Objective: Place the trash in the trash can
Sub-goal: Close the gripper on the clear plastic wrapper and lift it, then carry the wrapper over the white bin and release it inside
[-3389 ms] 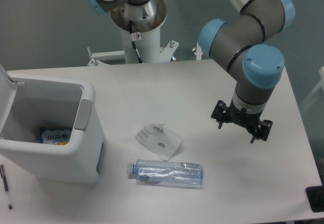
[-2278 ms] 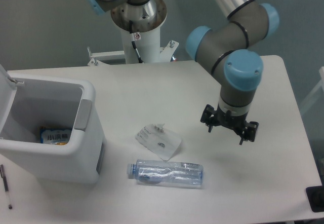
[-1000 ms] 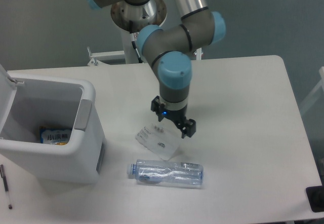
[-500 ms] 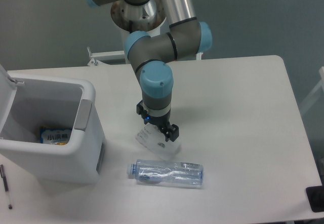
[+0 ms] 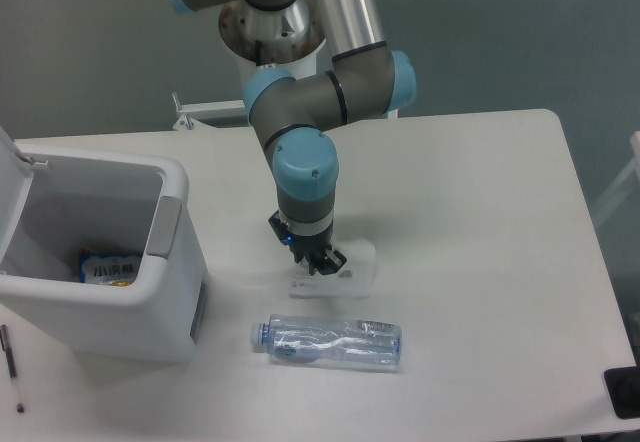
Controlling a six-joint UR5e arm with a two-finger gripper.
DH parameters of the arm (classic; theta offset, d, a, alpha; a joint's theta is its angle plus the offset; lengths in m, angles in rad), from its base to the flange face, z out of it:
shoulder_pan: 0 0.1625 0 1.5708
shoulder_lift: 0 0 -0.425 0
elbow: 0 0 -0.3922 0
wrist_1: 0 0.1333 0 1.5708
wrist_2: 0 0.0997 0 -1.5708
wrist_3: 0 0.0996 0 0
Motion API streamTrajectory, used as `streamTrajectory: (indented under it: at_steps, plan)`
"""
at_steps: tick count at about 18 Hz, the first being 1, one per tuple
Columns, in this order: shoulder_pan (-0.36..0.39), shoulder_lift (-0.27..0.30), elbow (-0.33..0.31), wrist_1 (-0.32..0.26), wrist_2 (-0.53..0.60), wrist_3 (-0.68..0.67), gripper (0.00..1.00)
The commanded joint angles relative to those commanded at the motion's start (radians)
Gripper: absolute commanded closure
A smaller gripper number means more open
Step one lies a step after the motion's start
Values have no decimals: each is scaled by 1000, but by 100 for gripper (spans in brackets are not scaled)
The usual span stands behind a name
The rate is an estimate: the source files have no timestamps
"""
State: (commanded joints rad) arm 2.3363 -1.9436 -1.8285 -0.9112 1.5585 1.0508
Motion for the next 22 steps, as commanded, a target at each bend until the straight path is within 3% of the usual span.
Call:
streamTrajectory:
  at_steps: [5, 14, 22]
  plan:
    - [2, 3, 2, 0, -3, -5, 100]
    - [20, 43, 37, -11, -17, -3, 100]
    - [67, 91, 103, -18, -190, -138, 100]
